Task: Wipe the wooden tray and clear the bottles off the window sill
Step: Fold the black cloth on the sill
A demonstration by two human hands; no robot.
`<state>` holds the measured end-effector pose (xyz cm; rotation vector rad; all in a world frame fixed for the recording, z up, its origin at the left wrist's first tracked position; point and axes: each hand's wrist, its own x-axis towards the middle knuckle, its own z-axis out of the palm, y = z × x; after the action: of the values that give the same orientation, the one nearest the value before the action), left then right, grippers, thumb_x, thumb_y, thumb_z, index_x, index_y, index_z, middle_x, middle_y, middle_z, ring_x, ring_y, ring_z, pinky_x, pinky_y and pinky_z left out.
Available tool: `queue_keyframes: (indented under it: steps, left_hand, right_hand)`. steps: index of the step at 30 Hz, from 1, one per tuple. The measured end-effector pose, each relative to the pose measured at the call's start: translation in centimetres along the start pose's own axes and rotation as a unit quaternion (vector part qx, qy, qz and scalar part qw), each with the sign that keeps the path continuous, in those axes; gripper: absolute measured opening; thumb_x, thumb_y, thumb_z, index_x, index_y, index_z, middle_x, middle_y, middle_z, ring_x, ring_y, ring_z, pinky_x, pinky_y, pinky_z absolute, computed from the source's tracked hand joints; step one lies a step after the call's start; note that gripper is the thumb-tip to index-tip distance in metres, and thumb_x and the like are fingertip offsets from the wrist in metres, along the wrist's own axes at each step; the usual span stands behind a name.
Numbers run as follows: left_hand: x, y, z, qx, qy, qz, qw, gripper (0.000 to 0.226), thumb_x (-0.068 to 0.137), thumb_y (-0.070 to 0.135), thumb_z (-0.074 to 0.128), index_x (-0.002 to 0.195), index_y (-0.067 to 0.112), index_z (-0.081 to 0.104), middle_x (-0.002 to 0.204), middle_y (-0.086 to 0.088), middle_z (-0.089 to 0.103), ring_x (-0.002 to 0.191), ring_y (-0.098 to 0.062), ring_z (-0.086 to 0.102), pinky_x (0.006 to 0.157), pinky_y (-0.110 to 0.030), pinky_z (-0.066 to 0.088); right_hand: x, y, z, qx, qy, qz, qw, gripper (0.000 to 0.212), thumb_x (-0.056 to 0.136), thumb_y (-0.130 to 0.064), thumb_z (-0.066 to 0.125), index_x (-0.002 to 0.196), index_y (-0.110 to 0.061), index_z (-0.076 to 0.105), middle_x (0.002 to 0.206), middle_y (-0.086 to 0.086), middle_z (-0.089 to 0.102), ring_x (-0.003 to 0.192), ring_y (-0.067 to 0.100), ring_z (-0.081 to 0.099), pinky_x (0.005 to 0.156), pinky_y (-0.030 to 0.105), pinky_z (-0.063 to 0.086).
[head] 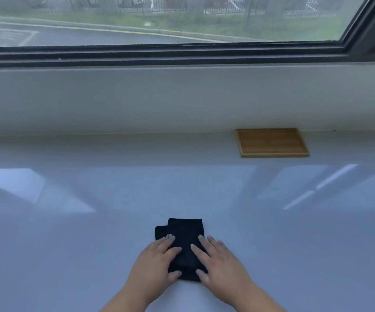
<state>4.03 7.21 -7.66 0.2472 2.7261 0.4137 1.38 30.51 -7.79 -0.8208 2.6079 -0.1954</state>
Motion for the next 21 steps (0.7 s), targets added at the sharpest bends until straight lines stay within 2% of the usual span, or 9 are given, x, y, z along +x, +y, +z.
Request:
queue_keyframes:
  steps: [2, 3, 5, 7, 9, 12, 17, 21]
  left_hand:
    - [0.5, -0.3, -0.3, 0.014, 0.011, 0.011, 1.0, 0.065, 0.061, 0.066, 0.084, 0.12, 0.04, 0.075, 0.143, 0.008, 0.062, 0.126, -0.015, 0.064, 0.101, -0.033, 0.053]
    - [1.0, -0.7, -0.2, 0.023, 0.015, 0.016, 0.999, 0.064, 0.063, 0.066, 0.083, 0.121, 0.04, 0.075, 0.143, 0.007, 0.062, 0.126, -0.016, 0.064, 0.102, -0.035, 0.052]
    - [2.3, -1.7, -0.4, 0.017, 0.01, 0.025, 0.999, 0.063, 0.08, 0.065, 0.067, 0.138, 0.04, 0.063, 0.159, 0.008, 0.045, 0.144, -0.016, 0.045, 0.118, -0.04, 0.033]
    - [4.4, -2.9, -0.9, 0.008, 0.001, 0.024, 1.0, 0.066, 0.089, 0.066, 0.054, 0.15, 0.041, 0.048, 0.168, 0.012, 0.025, 0.154, -0.012, 0.024, 0.124, -0.038, 0.012]
    - [6.9, -3.6, -2.2, 0.017, 0.001, 0.028, 0.999, 0.067, 0.091, 0.066, 0.051, 0.153, 0.043, 0.042, 0.17, 0.014, 0.019, 0.155, -0.01, 0.016, 0.125, -0.037, 0.006]
    - [10.7, -4.1, -4.0, 0.016, -0.01, 0.013, 1.0, 0.066, 0.092, 0.064, 0.055, 0.153, 0.042, 0.041, 0.17, 0.013, 0.018, 0.155, -0.011, 0.017, 0.126, -0.04, 0.01]
    - [15.5, -3.9, -6.8, 0.022, -0.02, -0.012, 0.999, 0.067, 0.091, 0.058, 0.062, 0.152, 0.038, 0.043, 0.17, 0.01, 0.022, 0.153, -0.014, 0.023, 0.125, -0.044, 0.017]
    - [16.7, -3.2, -7.9, 0.02, -0.027, -0.026, 0.999, 0.066, 0.088, 0.056, 0.064, 0.149, 0.036, 0.048, 0.168, 0.007, 0.027, 0.148, -0.018, 0.031, 0.121, -0.039, 0.026]
  right_hand:
    - [0.8, 0.0, 0.0, -0.016, 0.016, 0.01, 1.0, 0.067, 0.073, -0.058, 0.079, 0.135, -0.034, 0.068, 0.142, 0.0, 0.064, 0.124, 0.02, 0.066, 0.099, 0.039, 0.056]
    - [1.2, 0.0, -0.1, -0.02, 0.019, 0.02, 0.999, 0.066, 0.076, -0.056, 0.078, 0.136, -0.033, 0.066, 0.145, 0.0, 0.063, 0.127, 0.022, 0.064, 0.101, 0.04, 0.055]
    - [2.1, 0.1, -0.7, -0.016, 0.01, 0.039, 0.999, 0.062, 0.084, -0.052, 0.071, 0.142, -0.032, 0.061, 0.151, 0.0, 0.057, 0.133, 0.026, 0.059, 0.107, 0.044, 0.05]
    - [3.8, 0.5, -1.2, -0.002, 0.007, 0.053, 0.999, 0.061, 0.093, -0.049, 0.059, 0.151, -0.03, 0.05, 0.16, 0.001, 0.045, 0.144, 0.031, 0.046, 0.117, 0.047, 0.037]
    - [6.0, 1.3, -1.9, 0.013, 0.005, 0.065, 0.998, 0.063, 0.101, -0.048, 0.046, 0.16, -0.029, 0.034, 0.169, 0.002, 0.027, 0.154, 0.033, 0.026, 0.124, 0.047, 0.017]
    - [9.6, 3.3, -3.0, 0.004, -0.001, 0.077, 0.997, 0.065, 0.104, -0.049, 0.04, 0.163, -0.031, 0.02, 0.173, 0.0, 0.012, 0.158, 0.031, 0.009, 0.127, 0.045, 0.005]
    - [14.2, 6.1, -4.9, -0.005, 0.001, 0.073, 0.997, 0.066, 0.103, -0.051, 0.041, 0.163, -0.031, 0.02, 0.173, -0.001, 0.012, 0.157, 0.032, 0.007, 0.127, 0.047, 0.006]
    - [14.8, 6.6, -5.8, 0.001, -0.013, 0.067, 0.998, 0.067, 0.103, -0.05, 0.04, 0.163, -0.029, 0.019, 0.173, 0.002, 0.01, 0.157, 0.032, 0.007, 0.127, 0.048, 0.005]
